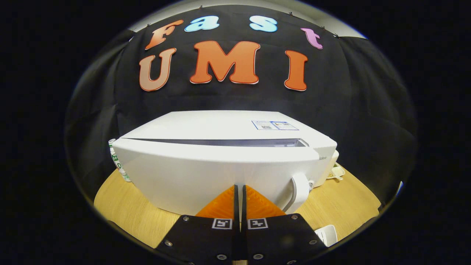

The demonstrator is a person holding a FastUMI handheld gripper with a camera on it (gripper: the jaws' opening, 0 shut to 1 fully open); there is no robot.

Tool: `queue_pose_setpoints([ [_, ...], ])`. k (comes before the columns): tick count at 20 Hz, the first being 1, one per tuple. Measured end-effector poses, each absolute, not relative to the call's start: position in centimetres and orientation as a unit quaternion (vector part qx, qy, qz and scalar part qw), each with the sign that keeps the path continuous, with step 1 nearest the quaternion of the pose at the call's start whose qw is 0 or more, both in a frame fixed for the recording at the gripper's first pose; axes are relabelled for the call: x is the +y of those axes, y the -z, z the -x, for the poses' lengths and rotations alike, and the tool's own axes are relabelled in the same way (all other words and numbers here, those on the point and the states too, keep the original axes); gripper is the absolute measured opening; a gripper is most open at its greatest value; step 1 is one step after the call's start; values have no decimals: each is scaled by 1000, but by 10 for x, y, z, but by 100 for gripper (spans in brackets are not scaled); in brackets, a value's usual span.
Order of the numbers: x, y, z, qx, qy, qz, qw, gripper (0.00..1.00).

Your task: Open the microwave, put the food inside, and close the microwave door.

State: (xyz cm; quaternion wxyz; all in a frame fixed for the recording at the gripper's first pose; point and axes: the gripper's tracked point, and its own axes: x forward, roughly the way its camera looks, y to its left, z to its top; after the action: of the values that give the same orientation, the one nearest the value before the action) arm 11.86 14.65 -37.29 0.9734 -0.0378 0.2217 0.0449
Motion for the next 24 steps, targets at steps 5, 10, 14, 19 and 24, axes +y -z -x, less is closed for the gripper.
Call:
queue_pose_setpoints([
  [5, 149, 371, -123, 211, -63, 53, 974, 1],
  [10, 148, 375, -130, 221, -52, 32, 973, 1],
  [14, 147, 368, -125, 223, -59, 32, 972, 1],
  [19, 147, 308, -109, 207, -79, 25, 975, 1],
  [24, 147, 206, -96, 156, -105, 20, 982, 5],
])
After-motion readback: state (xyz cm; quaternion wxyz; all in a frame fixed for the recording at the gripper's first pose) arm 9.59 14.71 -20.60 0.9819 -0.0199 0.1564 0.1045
